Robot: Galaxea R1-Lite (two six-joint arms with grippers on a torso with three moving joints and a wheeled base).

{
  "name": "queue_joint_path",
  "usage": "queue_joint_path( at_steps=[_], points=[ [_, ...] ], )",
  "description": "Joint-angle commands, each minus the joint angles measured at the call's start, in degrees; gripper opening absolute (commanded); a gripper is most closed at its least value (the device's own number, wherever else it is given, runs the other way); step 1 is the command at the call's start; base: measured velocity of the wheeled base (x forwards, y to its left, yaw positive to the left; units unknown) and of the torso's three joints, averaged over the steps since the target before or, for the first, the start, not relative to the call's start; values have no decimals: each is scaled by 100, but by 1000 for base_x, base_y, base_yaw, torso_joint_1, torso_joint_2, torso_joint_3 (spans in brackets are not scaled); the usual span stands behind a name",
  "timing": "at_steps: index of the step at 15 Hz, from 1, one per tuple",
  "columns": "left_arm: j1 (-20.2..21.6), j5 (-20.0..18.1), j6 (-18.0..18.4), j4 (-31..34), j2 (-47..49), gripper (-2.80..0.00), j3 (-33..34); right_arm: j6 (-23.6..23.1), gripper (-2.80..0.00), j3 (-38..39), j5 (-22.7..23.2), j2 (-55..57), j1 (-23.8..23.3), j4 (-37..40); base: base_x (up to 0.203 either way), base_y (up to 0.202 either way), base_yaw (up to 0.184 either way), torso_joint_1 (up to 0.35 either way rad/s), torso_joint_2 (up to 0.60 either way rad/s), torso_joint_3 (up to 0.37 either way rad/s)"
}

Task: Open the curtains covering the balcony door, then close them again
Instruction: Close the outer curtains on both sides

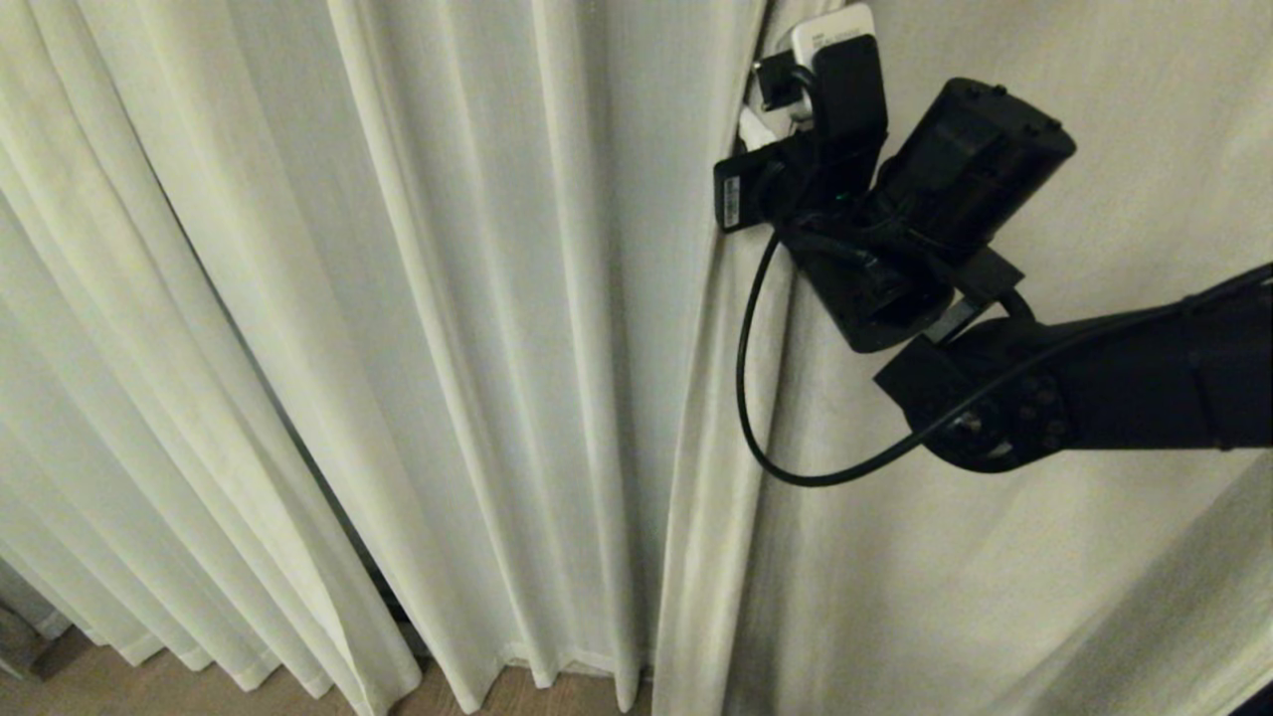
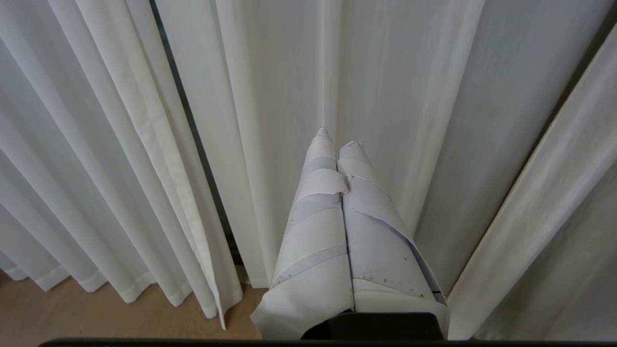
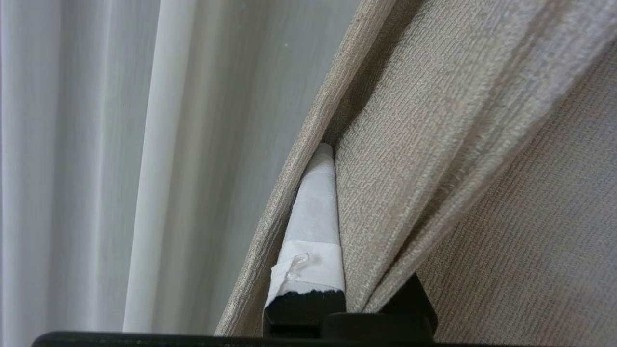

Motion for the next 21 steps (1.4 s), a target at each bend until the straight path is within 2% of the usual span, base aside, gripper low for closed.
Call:
queue_joint_path(
  at_steps=[1, 5, 13, 18, 19, 20, 21],
  points=[
    [0, 5, -2, -2, -2, -280, 2, -11, -280, -10, -7, -152, -43, -46, 0, 0, 0, 0, 0, 0],
    [0, 5, -2, -7, -2, -280, -4, -2, -280, 6, -7, -369, -148, -35, 0, 0, 0, 0, 0, 0],
    [0, 5, -2, -2, -2, -280, -5, 44, -280, 265, 27, -1050, -661, 293, 0, 0, 0, 0, 0, 0],
    [0, 5, -2, -2, -2, -280, 2, 105, -280, 471, 28, -1308, -729, 328, 0, 0, 0, 0, 0, 0],
    [0, 5, -2, -2, -2, -280, -2, 152, -174, 561, 28, -1357, -736, 337, 0, 0, 0, 0, 0, 0],
    [0, 5, -2, -2, -2, -280, -1, 171, 0, 652, 28, -1419, -743, 333, 0, 0, 0, 0, 0, 0],
    [0, 5, -2, -2, -2, -280, 0, 174, 0, 743, 28, -1483, -761, 325, 0, 0, 0, 0, 0, 0]
  ],
)
